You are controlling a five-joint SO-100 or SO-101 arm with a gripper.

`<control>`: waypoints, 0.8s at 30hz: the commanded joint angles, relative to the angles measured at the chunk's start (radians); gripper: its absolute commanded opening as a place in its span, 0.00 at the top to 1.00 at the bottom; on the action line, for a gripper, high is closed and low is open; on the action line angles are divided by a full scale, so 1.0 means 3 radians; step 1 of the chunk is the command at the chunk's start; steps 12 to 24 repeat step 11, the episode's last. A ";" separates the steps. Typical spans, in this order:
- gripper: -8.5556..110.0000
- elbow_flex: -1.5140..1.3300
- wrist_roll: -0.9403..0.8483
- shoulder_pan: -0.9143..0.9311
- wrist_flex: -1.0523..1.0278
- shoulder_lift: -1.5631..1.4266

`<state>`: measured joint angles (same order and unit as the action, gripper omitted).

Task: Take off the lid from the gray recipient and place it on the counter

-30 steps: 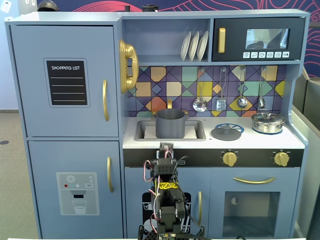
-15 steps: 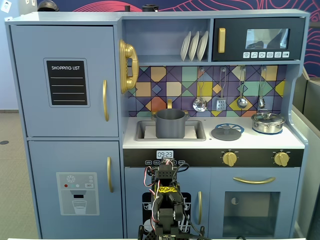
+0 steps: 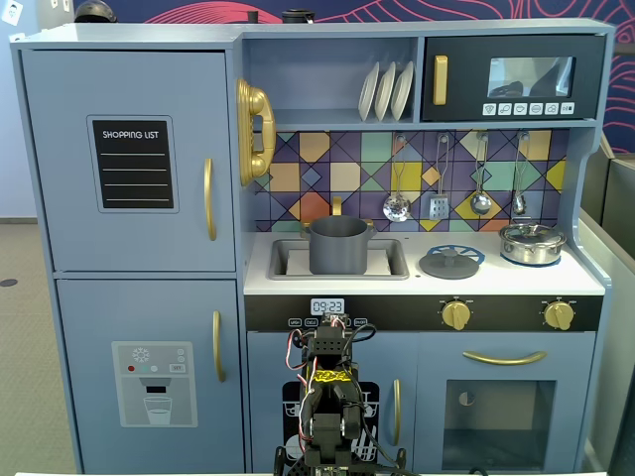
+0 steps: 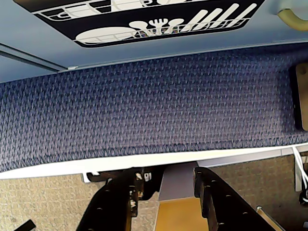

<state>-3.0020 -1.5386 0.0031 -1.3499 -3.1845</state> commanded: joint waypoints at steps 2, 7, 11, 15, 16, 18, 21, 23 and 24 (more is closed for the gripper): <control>0.89 0.0000 0.0000 0.0046 -0.0603 0.0020; 0.88 0.0000 0.0000 0.0046 -0.0603 0.0020; 0.87 0.0000 0.0000 0.0046 -0.0603 0.0020; 0.87 0.0000 0.0000 0.0046 -0.0603 0.0020; 0.87 0.0000 0.0000 0.0046 -0.0603 0.0020; 0.87 0.0000 0.0000 0.0046 -0.0603 0.0020; 0.87 0.0000 0.0000 0.0046 -0.0603 0.0020; 0.87 0.0000 0.0000 0.0046 -0.0603 0.0020; 0.87 0.0000 0.0000 0.0046 -0.0603 0.0020</control>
